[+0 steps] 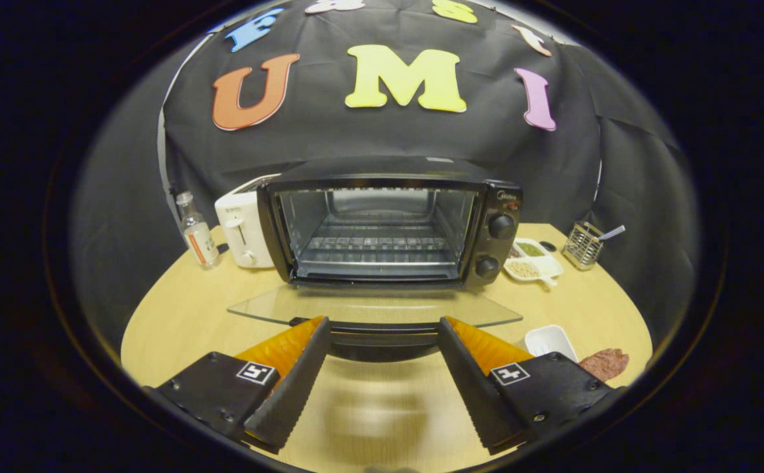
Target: Open the toaster oven, put the food inside, and close the toaster oven door.
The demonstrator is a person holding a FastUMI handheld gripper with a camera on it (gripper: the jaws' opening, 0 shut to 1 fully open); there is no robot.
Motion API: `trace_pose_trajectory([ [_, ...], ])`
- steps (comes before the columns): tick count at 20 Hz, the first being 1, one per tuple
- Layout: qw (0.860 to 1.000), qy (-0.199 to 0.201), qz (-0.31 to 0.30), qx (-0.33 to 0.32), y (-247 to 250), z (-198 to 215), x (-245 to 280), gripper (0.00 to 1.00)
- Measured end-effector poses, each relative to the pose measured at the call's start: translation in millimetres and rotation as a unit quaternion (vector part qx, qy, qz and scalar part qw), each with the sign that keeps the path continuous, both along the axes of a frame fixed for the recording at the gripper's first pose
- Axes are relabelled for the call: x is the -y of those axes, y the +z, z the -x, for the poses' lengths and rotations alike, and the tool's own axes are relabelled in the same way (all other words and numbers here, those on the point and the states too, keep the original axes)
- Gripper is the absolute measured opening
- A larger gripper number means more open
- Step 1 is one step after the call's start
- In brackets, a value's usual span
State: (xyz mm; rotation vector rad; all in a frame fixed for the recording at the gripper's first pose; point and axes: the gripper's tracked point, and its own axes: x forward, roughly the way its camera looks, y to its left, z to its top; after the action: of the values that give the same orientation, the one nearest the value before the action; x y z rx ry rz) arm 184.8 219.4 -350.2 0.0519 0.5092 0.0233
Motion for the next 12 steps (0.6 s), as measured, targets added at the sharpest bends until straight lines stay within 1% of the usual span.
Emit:
trace_pose_trajectory([
  [4, 0.999, 0.003, -0.012, -0.042, -30.5, 11.6, -0.8, 1.0],
  [8, 0.995, 0.001, -0.03, -0.093, -62.8, 11.5, -0.5, 1.0],
  [10, 0.996, 0.001, -0.029, -0.089, -61.8, 10.3, -0.2, 1.0],
  [12, 0.995, 0.005, -0.014, -0.097, -70.1, 13.2, 0.1, 1.0],
])
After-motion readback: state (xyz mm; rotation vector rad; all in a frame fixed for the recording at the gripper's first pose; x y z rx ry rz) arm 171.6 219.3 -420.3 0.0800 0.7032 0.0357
